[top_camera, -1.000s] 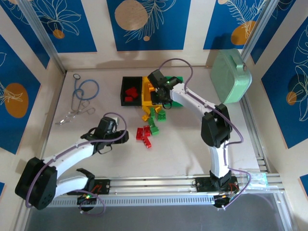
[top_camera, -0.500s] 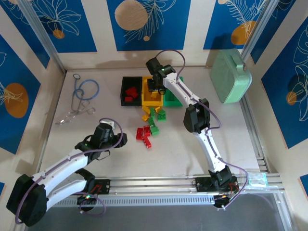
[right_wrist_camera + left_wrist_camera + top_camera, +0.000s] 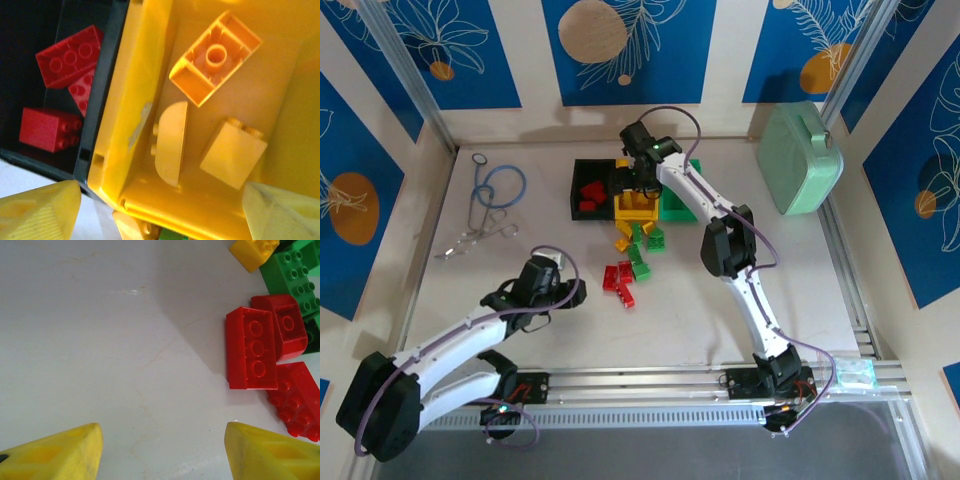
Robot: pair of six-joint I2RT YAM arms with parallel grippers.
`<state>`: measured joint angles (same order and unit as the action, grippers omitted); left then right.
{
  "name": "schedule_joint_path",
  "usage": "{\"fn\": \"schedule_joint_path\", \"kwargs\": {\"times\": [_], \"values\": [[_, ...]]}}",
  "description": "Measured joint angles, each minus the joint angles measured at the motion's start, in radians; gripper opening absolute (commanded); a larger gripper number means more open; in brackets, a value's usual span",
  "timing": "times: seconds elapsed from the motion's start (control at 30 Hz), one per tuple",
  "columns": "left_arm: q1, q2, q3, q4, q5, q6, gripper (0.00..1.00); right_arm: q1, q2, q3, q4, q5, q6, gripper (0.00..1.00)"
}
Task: Sort the legos into containers by color
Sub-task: Place the lego in the container, then pick up the lego from the center of the table.
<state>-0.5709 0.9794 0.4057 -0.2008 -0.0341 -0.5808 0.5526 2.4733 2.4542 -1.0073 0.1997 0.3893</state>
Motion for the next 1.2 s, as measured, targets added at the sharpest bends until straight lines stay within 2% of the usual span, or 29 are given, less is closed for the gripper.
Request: {"fn": "schedule_joint_path", "kwargs": {"times": [0.37,0.63,0.93,1.2], "values": [[-0.043,0.089,0.044,0.038,0.022,0.010,0.70,0.018,-0.349,-0.439,0.160,-0.007,0.015,0.84],[-0.081,0.249,0.141,0.100,0.077,0.010,0.70,0.018,-0.569,-0.757,0.298,-0.010,0.060,0.85],[-0.087,0.438,0.216,0.120,0.080,-0.023,0.63,0.002,-0.692,-1.052,0.386,-0.011,0.114,0.84],[-0.087,0.518,0.265,0.135,0.087,-0.042,0.60,-0.043,-0.762,-1.163,0.441,-0.027,0.151,0.84]]}}
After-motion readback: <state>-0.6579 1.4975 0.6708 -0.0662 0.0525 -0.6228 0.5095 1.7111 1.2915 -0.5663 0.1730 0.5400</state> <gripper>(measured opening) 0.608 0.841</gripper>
